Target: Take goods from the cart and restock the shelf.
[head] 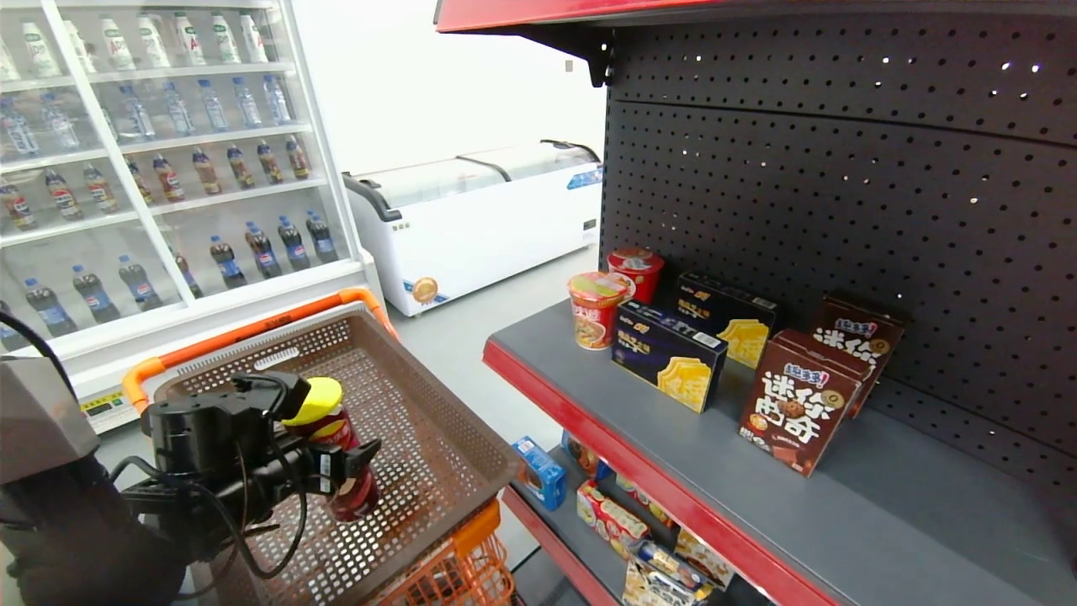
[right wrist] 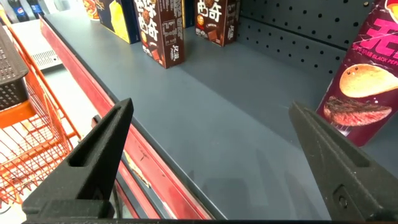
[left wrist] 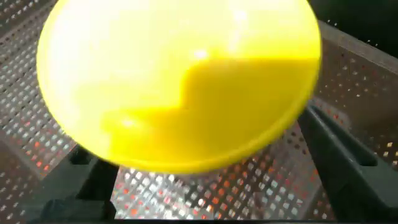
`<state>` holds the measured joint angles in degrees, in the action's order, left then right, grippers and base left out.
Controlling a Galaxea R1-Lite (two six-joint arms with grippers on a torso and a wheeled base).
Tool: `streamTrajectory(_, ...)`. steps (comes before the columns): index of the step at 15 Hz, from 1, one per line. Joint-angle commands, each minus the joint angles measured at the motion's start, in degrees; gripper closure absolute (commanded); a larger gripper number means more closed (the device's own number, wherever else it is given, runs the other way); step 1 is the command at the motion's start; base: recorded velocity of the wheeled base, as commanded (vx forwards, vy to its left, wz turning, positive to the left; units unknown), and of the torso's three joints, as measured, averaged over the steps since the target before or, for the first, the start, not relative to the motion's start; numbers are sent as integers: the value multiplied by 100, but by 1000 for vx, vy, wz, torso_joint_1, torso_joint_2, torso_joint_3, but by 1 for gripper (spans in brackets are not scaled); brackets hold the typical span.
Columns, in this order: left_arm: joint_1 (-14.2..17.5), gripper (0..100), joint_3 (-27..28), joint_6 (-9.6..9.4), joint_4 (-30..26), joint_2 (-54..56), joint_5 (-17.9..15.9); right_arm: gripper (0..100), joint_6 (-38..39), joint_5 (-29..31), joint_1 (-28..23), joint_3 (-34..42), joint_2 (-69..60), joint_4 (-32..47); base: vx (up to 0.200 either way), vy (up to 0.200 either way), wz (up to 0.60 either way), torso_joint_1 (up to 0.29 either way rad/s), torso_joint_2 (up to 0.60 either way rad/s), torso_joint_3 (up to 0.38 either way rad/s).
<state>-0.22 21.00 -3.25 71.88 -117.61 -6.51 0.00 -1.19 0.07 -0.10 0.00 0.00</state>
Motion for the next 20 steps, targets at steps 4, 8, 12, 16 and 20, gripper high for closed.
streamTrajectory(4,-136,0,-53,-8,890,-807,1,0,0,-4,1,1,0,0,0,0,0,0,0,0)
streamTrajectory(8,-136,0,-61,-8,1215,-1106,9,0,-9,-4,1,1,0,0,0,0,0,0,0,0)
streamTrajectory(12,-136,0,-61,0,1294,-1290,9,0,-9,-4,1,1,0,0,0,0,0,0,0,0)
streamTrajectory(16,-136,100,44,0,1197,-1290,132,0,-9,-4,1,1,0,0,0,0,0,0,0,0)
streamTrajectory(20,-31,100,53,44,890,-455,229,0,-9,-4,1,1,0,0,0,0,0,0,0,0)
